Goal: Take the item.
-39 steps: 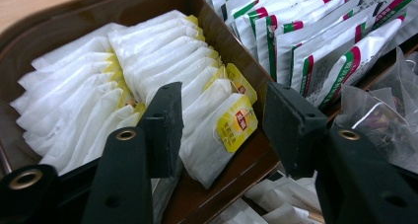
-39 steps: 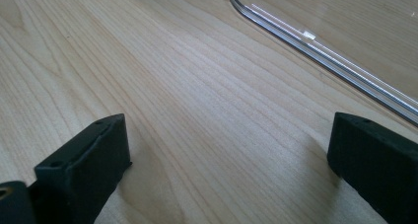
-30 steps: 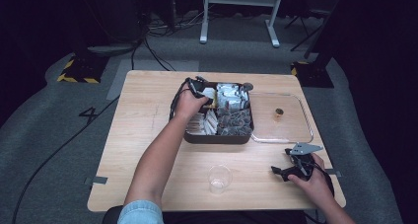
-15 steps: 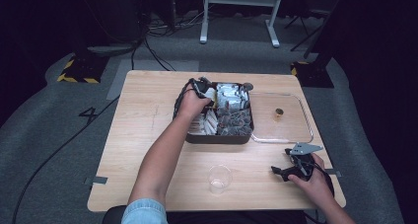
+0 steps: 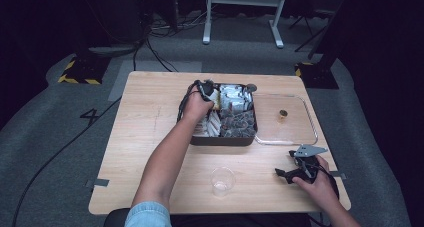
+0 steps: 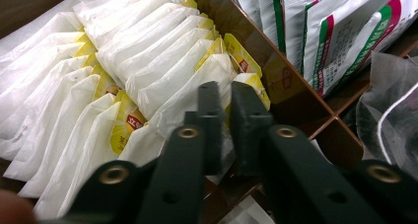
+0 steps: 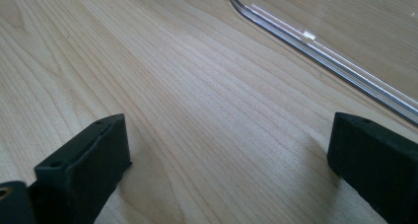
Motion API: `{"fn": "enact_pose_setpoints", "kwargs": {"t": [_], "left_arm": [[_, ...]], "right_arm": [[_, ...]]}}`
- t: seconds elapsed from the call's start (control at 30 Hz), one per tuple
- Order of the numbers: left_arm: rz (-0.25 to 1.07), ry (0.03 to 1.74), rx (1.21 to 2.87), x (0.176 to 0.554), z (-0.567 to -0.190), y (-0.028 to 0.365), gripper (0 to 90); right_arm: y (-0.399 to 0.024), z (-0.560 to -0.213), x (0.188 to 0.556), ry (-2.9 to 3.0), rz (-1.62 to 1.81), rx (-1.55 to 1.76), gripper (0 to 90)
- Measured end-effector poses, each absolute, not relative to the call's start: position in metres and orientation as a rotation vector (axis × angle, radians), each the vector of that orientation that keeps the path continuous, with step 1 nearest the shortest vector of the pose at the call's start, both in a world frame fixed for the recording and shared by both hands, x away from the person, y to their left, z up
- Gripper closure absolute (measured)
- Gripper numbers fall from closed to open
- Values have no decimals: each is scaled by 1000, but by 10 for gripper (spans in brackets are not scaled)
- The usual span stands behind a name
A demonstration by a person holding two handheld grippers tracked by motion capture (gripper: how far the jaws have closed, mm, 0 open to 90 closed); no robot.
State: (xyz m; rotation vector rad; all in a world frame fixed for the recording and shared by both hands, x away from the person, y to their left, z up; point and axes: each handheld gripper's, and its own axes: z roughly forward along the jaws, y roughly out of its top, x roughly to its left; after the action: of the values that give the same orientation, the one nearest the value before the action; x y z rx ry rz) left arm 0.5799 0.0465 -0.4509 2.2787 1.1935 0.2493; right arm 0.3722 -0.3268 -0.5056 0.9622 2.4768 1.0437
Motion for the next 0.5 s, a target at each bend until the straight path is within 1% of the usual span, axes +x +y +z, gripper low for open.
{"fn": "enact_pose_setpoints", "kwargs": {"t": [0.03, 0.13, 0.5], "left_arm": [[243, 1198, 2272, 580, -451, 47, 889], [229, 1199, 2266, 580, -450, 49, 897], [243, 1184, 2223, 579, -445, 55, 900]], "right_arm": [[-327, -506, 372, 2477, 1044, 963, 26], [-327, -506, 372, 2477, 1044, 962, 26], [-327, -506, 372, 2477, 1044, 962, 26]]}}
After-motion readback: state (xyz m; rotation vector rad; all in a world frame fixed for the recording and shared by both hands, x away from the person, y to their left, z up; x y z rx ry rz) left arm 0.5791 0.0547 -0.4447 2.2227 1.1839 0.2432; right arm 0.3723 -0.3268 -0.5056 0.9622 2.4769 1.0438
